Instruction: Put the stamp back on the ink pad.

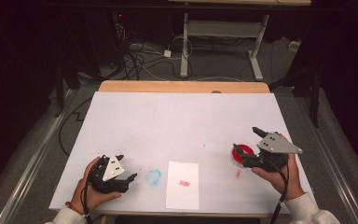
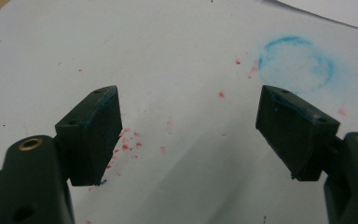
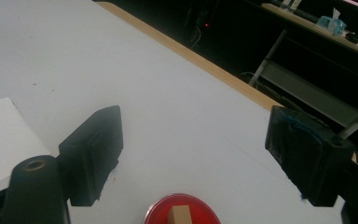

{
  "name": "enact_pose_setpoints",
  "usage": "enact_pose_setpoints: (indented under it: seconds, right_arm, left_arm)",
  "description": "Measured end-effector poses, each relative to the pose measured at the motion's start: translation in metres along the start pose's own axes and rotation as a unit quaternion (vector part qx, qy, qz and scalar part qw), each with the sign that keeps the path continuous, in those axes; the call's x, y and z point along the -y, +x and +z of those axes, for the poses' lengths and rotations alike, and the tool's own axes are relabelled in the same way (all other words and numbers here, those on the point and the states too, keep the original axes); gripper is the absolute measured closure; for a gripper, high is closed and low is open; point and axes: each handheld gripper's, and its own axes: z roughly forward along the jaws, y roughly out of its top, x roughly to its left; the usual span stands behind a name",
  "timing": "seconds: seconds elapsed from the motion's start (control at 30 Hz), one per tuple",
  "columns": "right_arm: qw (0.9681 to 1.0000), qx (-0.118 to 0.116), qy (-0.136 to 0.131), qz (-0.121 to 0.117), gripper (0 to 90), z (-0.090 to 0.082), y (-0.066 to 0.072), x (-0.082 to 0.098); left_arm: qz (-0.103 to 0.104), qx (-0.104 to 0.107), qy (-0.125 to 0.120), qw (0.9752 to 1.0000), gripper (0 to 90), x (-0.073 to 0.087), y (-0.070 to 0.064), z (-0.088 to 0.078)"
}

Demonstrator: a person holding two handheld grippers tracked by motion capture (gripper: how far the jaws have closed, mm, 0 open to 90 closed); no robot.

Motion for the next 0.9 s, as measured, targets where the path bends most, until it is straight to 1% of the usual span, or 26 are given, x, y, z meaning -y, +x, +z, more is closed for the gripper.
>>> enact_pose_setpoints:
  seconds: [0.1, 0.17, 0.27, 0.5, 0.63, 0.73, 0.9]
  right_arm:
    - [1.0000, -0.002, -0.005, -0.002, 19.5, -0.003, 0.001, 0.002]
    - [1.0000, -0.002, -0.001, -0.001, 19.5, -0.004, 0.002, 0.004]
    - [1.0000, -0.005, -0.003, -0.002, 19.5, -0.007, 0.003, 0.007]
    - [1.0000, 0.000, -0.005, -0.005, 19.4, -0.014, 0.004, 0.014]
    - [0.9999, 0.001, -0.004, -0.012, 19.3, -0.017, 0.005, 0.018]
    - [0.9999, 0.004, -0.007, -0.007, 19.3, -0.020, 0.005, 0.022]
    - [0.9999, 0.005, -0.006, -0.012, 19.3, -0.023, 0.007, 0.031]
  left_arm:
    - [0.001, 0.000, 0.000, 1.0000, 22.0, 0.000, 0.000, 0.000]
    - [0.003, -0.001, 0.000, 1.0000, 22.0, 0.000, -0.001, 0.000]
    - [0.001, -0.002, -0.002, 1.0000, 22.0, -0.001, -0.001, 0.000]
    - [0.002, -0.002, -0.001, 1.0000, 22.0, -0.001, -0.001, 0.000]
    - [0.002, -0.001, -0.001, 1.0000, 22.0, -0.001, -0.001, 0.000]
    - [0.003, -0.001, 0.000, 1.0000, 22.0, -0.001, -0.002, 0.000]
    - [0.002, -0.001, -0.001, 1.0000, 22.0, -0.001, -0.002, 0.000]
